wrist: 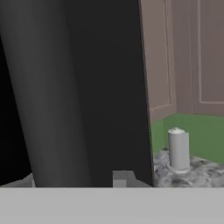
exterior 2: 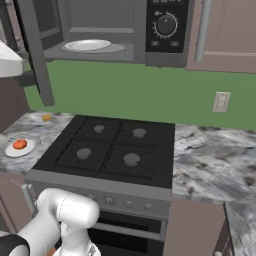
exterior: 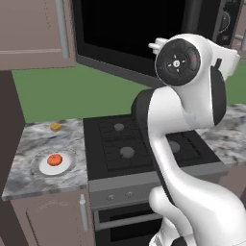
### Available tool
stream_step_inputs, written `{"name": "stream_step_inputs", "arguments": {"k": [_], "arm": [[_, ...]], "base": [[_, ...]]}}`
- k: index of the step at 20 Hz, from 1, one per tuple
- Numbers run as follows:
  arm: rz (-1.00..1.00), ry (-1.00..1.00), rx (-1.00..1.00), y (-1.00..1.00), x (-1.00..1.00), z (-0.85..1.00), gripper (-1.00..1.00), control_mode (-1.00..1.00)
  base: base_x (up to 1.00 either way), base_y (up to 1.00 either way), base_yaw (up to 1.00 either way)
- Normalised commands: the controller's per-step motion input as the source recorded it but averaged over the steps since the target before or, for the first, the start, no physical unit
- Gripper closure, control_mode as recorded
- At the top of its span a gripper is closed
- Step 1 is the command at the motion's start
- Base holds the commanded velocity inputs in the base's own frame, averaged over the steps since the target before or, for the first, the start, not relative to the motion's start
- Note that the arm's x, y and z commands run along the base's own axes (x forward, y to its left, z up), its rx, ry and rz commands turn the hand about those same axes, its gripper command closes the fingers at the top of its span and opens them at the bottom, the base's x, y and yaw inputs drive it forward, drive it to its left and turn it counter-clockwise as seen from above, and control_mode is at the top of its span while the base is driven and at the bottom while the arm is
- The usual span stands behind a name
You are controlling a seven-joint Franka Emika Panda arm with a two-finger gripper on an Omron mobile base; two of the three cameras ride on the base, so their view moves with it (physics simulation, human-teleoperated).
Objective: Pick the squash from the counter and place it in the microwave. Then turn on the microwave.
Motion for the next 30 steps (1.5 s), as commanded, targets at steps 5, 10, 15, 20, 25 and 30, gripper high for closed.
{"name": "stream_step_inputs", "arguments": {"k": [5,10,15,20,25,30], "arm": [[0.00,0.00,0.00,0.08,-0.44,0.00,1.00,-1.00],[0.00,0.00,0.00,0.07,-0.38,0.00,1.00,-1.00],[0.00,0.00,0.00,0.09,-0.33,0.00,1.00,-1.00],[0.00,0.00,0.00,0.11,-0.20,-0.01,-1.00,-1.00],[0.00,0.01,0.00,0.03,-0.07,-0.04,-1.00,-1.00],[0.00,-0.05,-0.02,0.00,-0.39,0.00,-1.00,-1.00]], "base": [[0.00,0.00,0.00],[0.00,0.00,0.00],[0.00,0.00,0.00],[0.00,0.00,0.00],[0.00,0.00,0.00],[0.00,0.00,0.00]]}}
